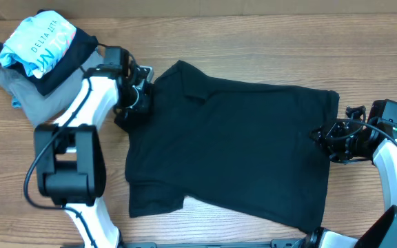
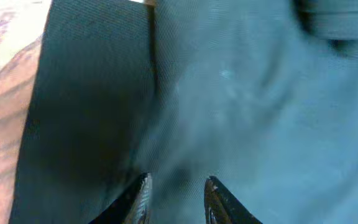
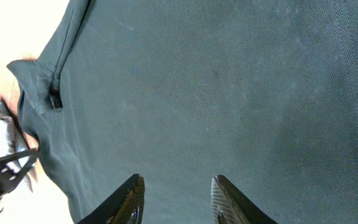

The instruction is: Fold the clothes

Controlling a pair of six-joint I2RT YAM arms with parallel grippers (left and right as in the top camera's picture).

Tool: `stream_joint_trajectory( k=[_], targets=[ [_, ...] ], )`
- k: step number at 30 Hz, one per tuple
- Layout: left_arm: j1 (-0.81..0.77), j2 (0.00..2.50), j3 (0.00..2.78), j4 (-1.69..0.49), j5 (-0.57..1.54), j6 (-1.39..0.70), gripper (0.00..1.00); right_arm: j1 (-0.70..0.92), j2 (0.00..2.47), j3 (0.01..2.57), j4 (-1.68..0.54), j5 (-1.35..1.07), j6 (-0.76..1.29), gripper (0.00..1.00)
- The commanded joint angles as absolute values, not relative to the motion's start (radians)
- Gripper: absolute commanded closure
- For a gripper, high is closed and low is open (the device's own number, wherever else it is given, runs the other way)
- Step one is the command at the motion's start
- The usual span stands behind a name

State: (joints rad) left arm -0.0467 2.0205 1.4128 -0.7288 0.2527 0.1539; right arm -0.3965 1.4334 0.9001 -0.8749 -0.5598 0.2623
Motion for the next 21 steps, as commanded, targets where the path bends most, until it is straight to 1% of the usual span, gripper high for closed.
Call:
stream_joint_trajectory(
  k=[1, 8, 10, 13, 18, 20, 21],
  targets=[
    [-0.031, 2.079, 1.411, -0.689, 0.167, 0.175, 0.70, -0.390, 1.419, 0.898, -0.869, -0.570, 0.289, 0.61],
    [0.011, 2.169, 1.411, -0.559, 0.162, 0.136, 0.70, -0.390, 1.419, 0.898, -0.868, -0.570, 0.292, 0.61],
    [0.024, 2.181, 1.411, -0.521, 0.128, 0.101, 0.69, -0.390, 1.419, 0.898, -0.868, -0.570, 0.292, 0.61],
    [0.060, 2.182, 1.415, -0.465, 0.079, 0.029, 0.65, -0.390, 1.419, 0.898, -0.868, -0.571, 0.302, 0.61],
    [0.105, 2.182, 1.505, -0.490, 0.143, 0.023, 0.61, -0.385, 1.419, 0.898, -0.865, -0.570, 0.311, 0.61],
    [0.110, 2.182, 1.564, -0.537, 0.163, 0.023, 0.58, -0.379, 1.419, 0.898, -0.865, -0.570, 0.311, 0.60],
    [0.111, 2.182, 1.595, -0.564, 0.170, 0.023, 0.53, -0.377, 1.419, 0.898, -0.866, -0.567, 0.311, 0.60]
  ],
)
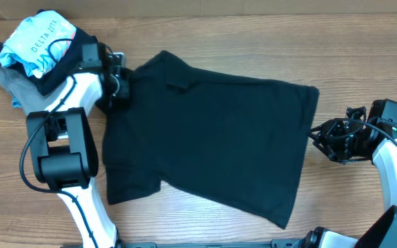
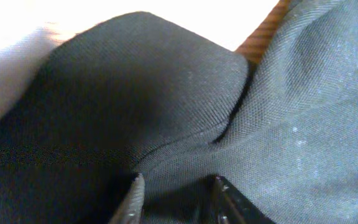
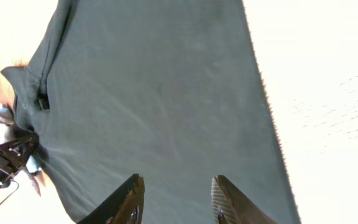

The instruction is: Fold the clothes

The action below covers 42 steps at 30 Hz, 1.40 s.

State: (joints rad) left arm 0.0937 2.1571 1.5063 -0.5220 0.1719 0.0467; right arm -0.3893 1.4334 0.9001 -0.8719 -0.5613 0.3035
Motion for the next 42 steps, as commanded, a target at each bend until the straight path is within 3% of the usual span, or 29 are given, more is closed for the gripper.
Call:
stream_joint_trajectory(
  k=[1, 5, 9, 11, 15, 25, 28, 32, 36, 39, 42],
  targets=[
    [0.111, 2.181, 1.633, -0.599, 0.177, 0.025, 0.48, -0.374, 1.419, 0.898, -0.868, -0.562, 0.311, 0.59],
    [0.111, 2.179, 1.789, -0.771, 0.176, 0.056, 0.29, -0.352, 1.419, 0.898, -0.892, -0.507, 0.311, 0.55],
    [0.113, 2.177, 1.977, -1.005, 0.171, 0.057, 0.22, -0.339, 1.419, 0.898, -0.933, -0.463, 0.311, 0.52],
    [0.113, 2.177, 2.070, -1.140, 0.150, 0.056, 0.23, -0.339, 1.419, 0.898, -0.941, -0.461, 0.311, 0.52],
    [0.115, 2.172, 2.270, -1.401, 0.115, 0.056, 0.46, -0.339, 1.419, 0.898, -0.934, -0.462, 0.307, 0.51],
    [0.181, 2.001, 2.328, -1.690, -0.076, -0.118, 0.48, -0.339, 1.419, 0.898, -0.980, -0.469, 0.260, 0.51],
    [0.210, 1.928, 2.223, -1.690, -0.007, -0.174, 0.55, -0.339, 1.419, 0.898, -0.979, -0.472, 0.262, 0.51],
    [0.244, 1.813, 1.955, -1.660, -0.093, -0.230, 0.56, -0.339, 1.419, 0.898, -0.979, -0.473, 0.262, 0.50],
    [0.297, 1.717, 1.682, -1.540, -0.060, -0.251, 0.47, -0.339, 1.419, 0.898, -0.979, -0.472, 0.262, 0.50],
    [0.375, 1.650, 1.457, -1.416, 0.077, -0.235, 0.36, -0.339, 1.419, 0.898, -0.979, -0.472, 0.262, 0.48],
    [0.440, 1.637, 1.281, -1.322, 0.256, -0.155, 0.34, -0.339, 1.419, 0.898, -0.970, -0.472, 0.262, 0.46]
  ],
)
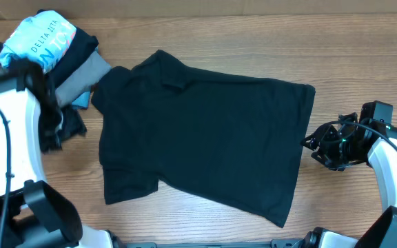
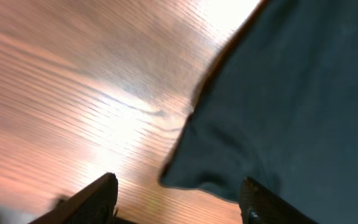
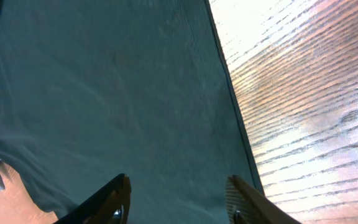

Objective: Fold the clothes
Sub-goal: 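Grasp the shirt's bottom hem corners with left and right grippers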

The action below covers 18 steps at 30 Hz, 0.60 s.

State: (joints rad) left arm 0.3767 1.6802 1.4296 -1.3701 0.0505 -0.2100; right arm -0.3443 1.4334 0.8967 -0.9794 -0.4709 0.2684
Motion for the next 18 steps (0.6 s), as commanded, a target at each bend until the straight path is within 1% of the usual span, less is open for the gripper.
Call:
stream_joint_trajectory(
  k=[1, 6, 11, 14, 18],
  targets=[
    [0.448, 1.640, 1.237, -1.297, 0.282, -0.140, 0.34, -0.339, 1.419, 0.898, -0.966, -0.472, 0.262, 0.45],
    [0.448, 1.652, 1.051, -1.125, 0.231, -0.127, 0.30, -0.339, 1.419, 0.898, -0.949, -0.472, 0.262, 0.44],
    [0.448, 1.662, 0.949, -0.973, 0.210, -0.127, 0.26, -0.339, 1.419, 0.898, -0.953, -0.472, 0.262, 0.44],
    [0.448, 1.662, 0.905, -0.921, 0.203, -0.126, 0.27, -0.339, 1.419, 0.898, -0.953, -0.472, 0.263, 0.44],
    [0.438, 1.662, 0.851, -0.876, 0.233, -0.125, 0.37, -0.339, 1.419, 0.898, -0.953, -0.472, 0.266, 0.44]
  ],
)
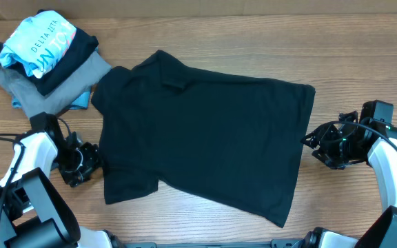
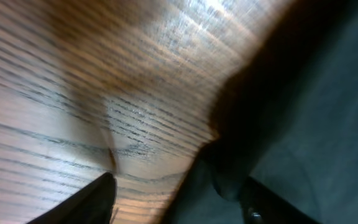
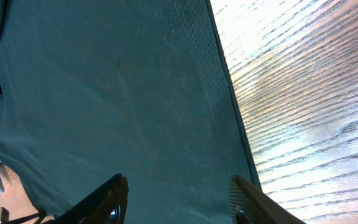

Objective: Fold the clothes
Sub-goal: 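Grasp the shirt's bottom hem corners with left and right grippers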

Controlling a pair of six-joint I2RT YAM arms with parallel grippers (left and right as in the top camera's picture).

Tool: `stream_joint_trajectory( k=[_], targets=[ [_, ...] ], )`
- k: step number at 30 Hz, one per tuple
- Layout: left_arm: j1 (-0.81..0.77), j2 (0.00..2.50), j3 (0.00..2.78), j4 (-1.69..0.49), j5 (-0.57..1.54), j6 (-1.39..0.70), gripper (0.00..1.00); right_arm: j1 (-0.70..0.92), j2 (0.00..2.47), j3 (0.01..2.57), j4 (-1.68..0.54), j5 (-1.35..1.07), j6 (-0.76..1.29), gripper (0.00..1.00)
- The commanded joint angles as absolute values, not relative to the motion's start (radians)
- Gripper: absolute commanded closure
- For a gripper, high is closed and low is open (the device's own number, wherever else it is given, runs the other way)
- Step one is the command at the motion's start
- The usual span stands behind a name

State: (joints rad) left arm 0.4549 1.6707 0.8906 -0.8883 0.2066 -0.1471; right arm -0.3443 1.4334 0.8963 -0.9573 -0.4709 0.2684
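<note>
A black polo shirt (image 1: 205,138) lies spread flat on the wooden table (image 1: 364,62), its collar (image 1: 173,77) toward the far left. My left gripper (image 1: 88,165) sits at the shirt's near-left sleeve edge. It is open wide, and in the left wrist view (image 2: 179,202) the dark fabric edge (image 2: 278,124) lies between its fingers. My right gripper (image 1: 314,145) stands at the shirt's right hem, also open. In the right wrist view (image 3: 179,199) the hem (image 3: 232,118) runs between the fingers, with cloth on the left and bare wood on the right.
A pile of folded clothes (image 1: 43,52), light blue on black on grey, sits at the far left corner, touching the shirt's shoulder. Bare wood (image 1: 364,200) lies to the right of the shirt and along the front edge.
My left arm has moved from beside the clothes pile at the far left to the shirt's near-left sleeve, still open. The right gripper and the shirt have hardly shifted.
At first the shirt lay further right, with my left gripper narrow at its shoulder and my right at the hem. Then the shirt lay shifted left toward the pile. Later both grippers were open wide, the left off the shirt. Now the left is at the sleeve.
</note>
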Motion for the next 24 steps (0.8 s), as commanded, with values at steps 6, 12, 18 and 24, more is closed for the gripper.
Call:
stream_joint_trajectory(
  k=[6, 12, 18, 24],
  targets=[
    [0.382, 1.662, 0.799, -0.793, 0.261, -0.097, 0.39, -0.339, 1.419, 0.898, -0.949, -0.472, 0.266, 0.44],
    [0.317, 1.662, 0.794, -0.778, 0.237, -0.097, 0.56, -0.339, 1.419, 0.898, -0.956, -0.472, 0.266, 0.45],
    [0.313, 1.662, 0.794, -0.806, 0.200, -0.098, 0.72, -0.339, 1.419, 0.898, -0.956, -0.472, 0.265, 0.45],
    [0.314, 1.662, 0.794, -0.833, 0.200, -0.103, 0.46, -0.339, 1.419, 0.898, -0.956, -0.472, 0.265, 0.45]
  ],
)
